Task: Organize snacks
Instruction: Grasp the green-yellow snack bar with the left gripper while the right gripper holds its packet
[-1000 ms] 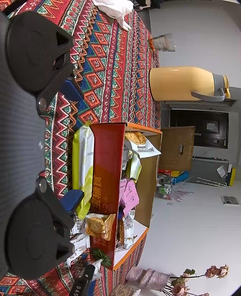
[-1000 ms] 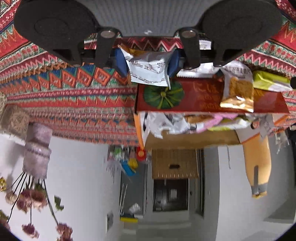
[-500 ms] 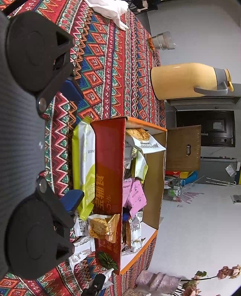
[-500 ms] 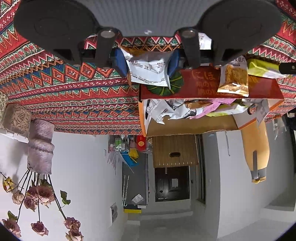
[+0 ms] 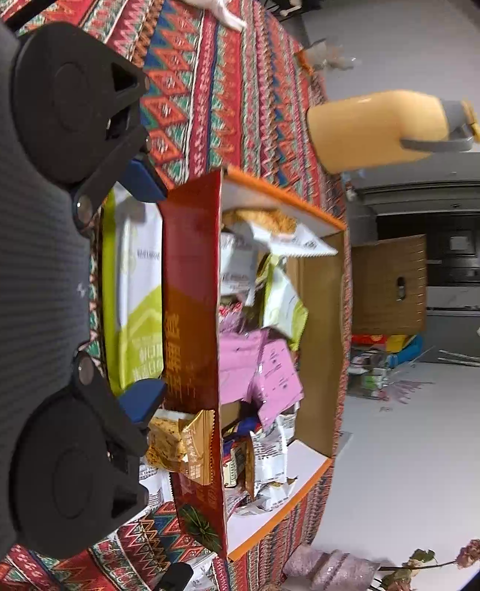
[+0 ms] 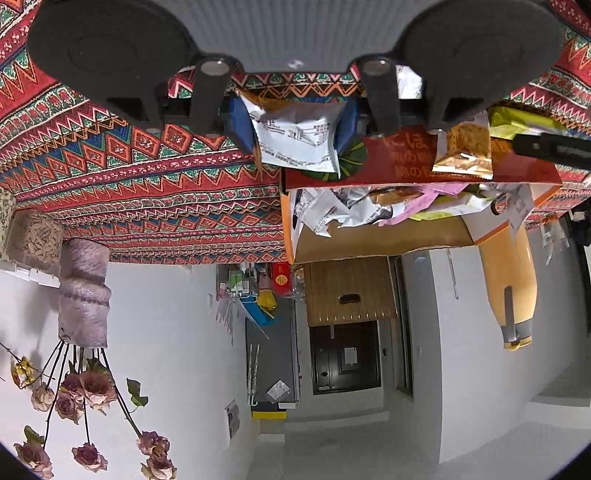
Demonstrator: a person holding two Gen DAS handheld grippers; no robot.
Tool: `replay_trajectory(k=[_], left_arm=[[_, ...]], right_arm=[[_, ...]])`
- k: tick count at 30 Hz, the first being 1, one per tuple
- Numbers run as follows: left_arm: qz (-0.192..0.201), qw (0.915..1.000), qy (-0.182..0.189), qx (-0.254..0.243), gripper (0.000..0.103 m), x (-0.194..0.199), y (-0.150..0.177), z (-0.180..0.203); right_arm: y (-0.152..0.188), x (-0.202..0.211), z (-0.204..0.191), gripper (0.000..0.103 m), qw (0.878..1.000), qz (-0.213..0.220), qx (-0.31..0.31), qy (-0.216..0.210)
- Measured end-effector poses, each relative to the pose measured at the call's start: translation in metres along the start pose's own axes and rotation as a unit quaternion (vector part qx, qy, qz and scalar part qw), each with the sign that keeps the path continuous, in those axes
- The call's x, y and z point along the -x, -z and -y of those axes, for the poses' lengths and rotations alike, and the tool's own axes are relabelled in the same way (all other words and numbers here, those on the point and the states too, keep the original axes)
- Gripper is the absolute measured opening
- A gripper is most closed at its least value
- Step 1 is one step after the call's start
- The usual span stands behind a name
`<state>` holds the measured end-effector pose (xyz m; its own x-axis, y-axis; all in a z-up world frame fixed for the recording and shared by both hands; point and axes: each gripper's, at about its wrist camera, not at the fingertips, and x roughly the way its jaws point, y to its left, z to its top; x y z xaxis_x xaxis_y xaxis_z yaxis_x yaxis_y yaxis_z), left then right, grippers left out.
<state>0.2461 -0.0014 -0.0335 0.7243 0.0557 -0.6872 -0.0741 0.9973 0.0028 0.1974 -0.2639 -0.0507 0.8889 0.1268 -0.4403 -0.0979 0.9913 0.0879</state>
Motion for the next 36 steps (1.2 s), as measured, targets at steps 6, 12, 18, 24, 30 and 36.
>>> replay_trajectory(k=[6, 12, 18, 24, 30, 36], left_arm=[[-0.024, 0.9997, -0.001, -0.007, 0.103, -0.016, 0.000, 0.007], [-0.023, 0.9993, -0.012, -0.028, 0.103, -0.015, 0.004, 0.014], [-0.016, 0.9990, -0.008, -0.042, 0.103, -0.004, 0.006, 0.010], [-0.020, 0.9982, -0.005, -0.056, 0.103, -0.003, 0.008, 0.006], [-0.023, 0.9983, 0.010, -0.052, 0.103, -0.007, 0.011, 0.011], [-0.015, 0.9981, 0.009, -0.058, 0.103, -0.009, 0.015, 0.012]], right_arm=[[0.000, 0.000, 0.003, 0.048, 1.000, 0.000, -0.006, -0.004], [0.000, 0.002, 0.002, 0.048, 1.000, 0.004, -0.006, -0.008], [0.000, 0.004, 0.003, 0.048, 1.000, 0.007, -0.006, -0.010], [0.000, 0.005, 0.001, 0.049, 1.000, 0.010, -0.005, -0.011], [0.000, 0.005, 0.001, 0.049, 1.000, 0.010, -0.005, -0.012], [0.000, 0.005, 0.001, 0.049, 1.000, 0.010, -0.005, -0.012]])
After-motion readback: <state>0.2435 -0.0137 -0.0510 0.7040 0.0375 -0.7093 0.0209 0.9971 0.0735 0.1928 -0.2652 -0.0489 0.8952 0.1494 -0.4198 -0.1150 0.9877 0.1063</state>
